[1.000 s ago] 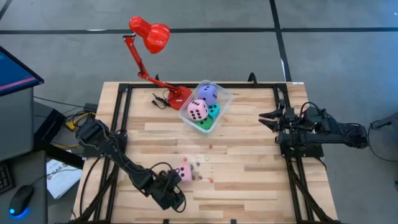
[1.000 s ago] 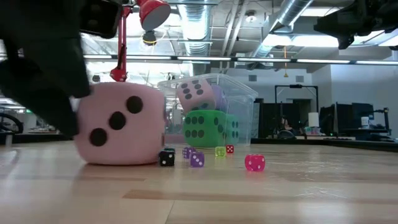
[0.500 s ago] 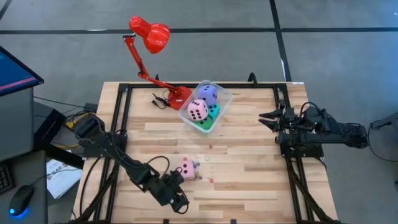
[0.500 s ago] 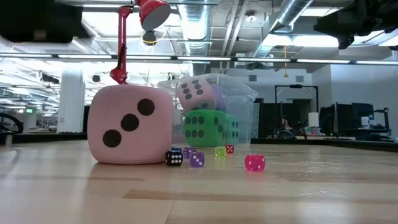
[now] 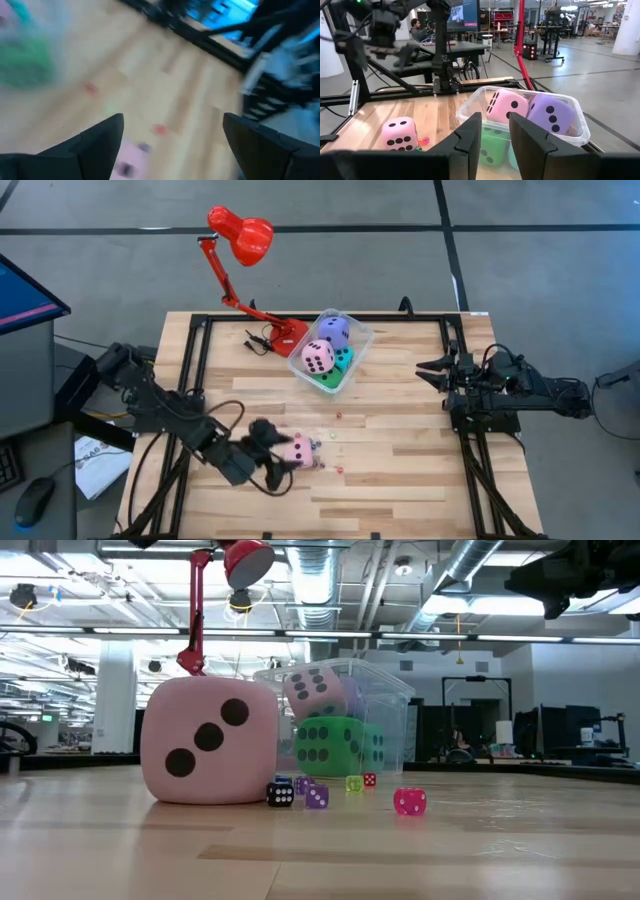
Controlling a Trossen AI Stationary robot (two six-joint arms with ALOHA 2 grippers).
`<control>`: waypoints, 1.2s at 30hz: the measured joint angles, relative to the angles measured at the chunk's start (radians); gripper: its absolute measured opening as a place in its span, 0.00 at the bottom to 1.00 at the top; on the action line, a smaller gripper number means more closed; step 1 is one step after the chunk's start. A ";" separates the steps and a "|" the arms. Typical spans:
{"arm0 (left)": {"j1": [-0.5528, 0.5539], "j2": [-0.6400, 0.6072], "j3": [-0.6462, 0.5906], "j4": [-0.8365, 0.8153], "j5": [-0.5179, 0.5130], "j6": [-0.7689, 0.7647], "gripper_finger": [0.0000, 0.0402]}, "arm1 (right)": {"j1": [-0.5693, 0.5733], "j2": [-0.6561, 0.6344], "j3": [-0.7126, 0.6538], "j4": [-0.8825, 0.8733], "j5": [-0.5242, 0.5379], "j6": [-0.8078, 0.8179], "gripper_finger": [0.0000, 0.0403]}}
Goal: Pick & Place Dice
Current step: Put the pink dice into the transparent bin
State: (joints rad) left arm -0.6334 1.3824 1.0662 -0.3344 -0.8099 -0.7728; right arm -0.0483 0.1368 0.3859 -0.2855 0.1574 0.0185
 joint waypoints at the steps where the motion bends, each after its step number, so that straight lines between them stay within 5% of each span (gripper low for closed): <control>1: 0.012 -0.009 0.001 -0.005 -0.032 0.048 0.83 | 0.000 0.000 0.000 0.000 0.000 0.000 0.24; 7: 0.093 -0.047 0.001 -0.011 -0.222 0.323 0.83 | 0.000 0.000 0.000 -0.044 0.000 0.000 0.24; 15: 0.192 -0.099 0.000 -0.020 -0.258 0.349 0.83 | 0.000 0.000 0.000 -0.017 0.001 -0.064 0.24; 36: 0.360 -0.088 0.000 0.029 0.159 0.358 0.88 | 0.000 0.000 0.000 0.019 0.008 -0.124 0.24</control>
State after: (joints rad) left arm -0.2730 1.2943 1.0664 -0.3053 -0.6506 -0.4149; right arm -0.0483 0.1370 0.3862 -0.2668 0.1655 -0.1055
